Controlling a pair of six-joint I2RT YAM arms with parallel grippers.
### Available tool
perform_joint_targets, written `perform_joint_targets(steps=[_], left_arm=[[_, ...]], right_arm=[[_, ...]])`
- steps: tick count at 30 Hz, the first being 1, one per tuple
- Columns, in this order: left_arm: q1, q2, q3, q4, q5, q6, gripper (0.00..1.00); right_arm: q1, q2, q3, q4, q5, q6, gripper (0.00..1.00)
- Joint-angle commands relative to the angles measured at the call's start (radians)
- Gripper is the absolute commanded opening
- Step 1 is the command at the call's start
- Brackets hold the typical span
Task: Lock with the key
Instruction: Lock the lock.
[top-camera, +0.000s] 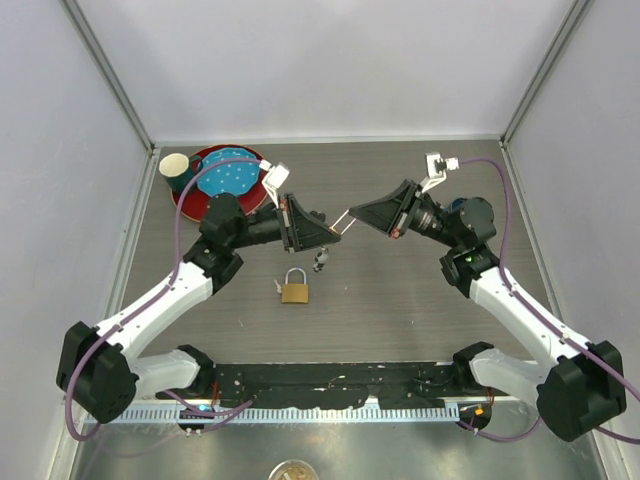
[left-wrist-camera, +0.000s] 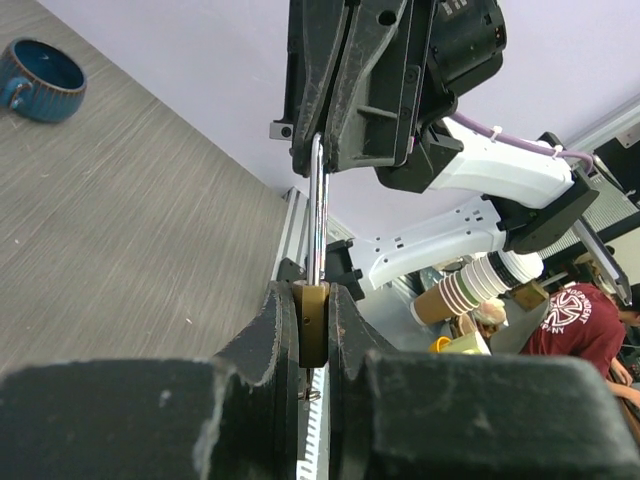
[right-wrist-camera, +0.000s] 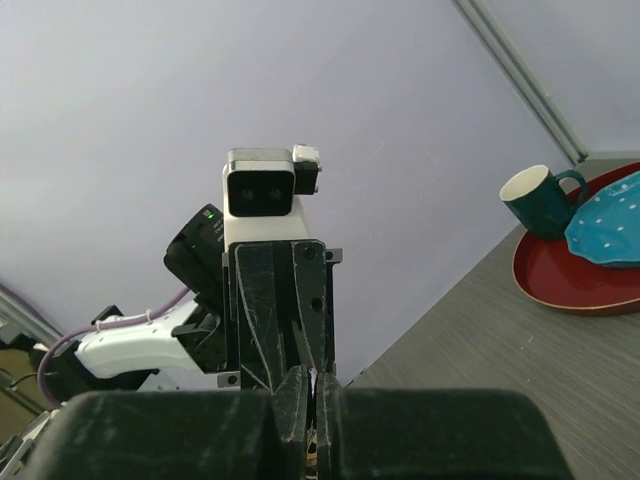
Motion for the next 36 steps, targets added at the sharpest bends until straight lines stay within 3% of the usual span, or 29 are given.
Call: perform_joint_targets(steps=[1, 14, 24, 36], left_arm=[[0.058, -0.063, -0.001, 0.042, -0.133, 0.015, 0.0], [0.073, -0.066, 0.001, 0.069, -0.217, 0.006, 0.0], [0.075, -0.028, 0.013, 0.125, -0.136, -0.014, 0.0], [0.075, 0.009, 0.013, 0.143, -0.154, -0.026, 0.0]], right_arm=[[-0.012, -0.066, -0.077, -0.067, 0.022, -0.05, 0.02], [-0.008, -0.207, -0.252, -0.048, 0.02, -0.011, 0.02], [-0.006, -0.186, -0.216, -0.056, 0.051, -0.008, 0.01], [0.015, -0.123, -0.233, 0.036, 0.037, 0.032, 0.02]])
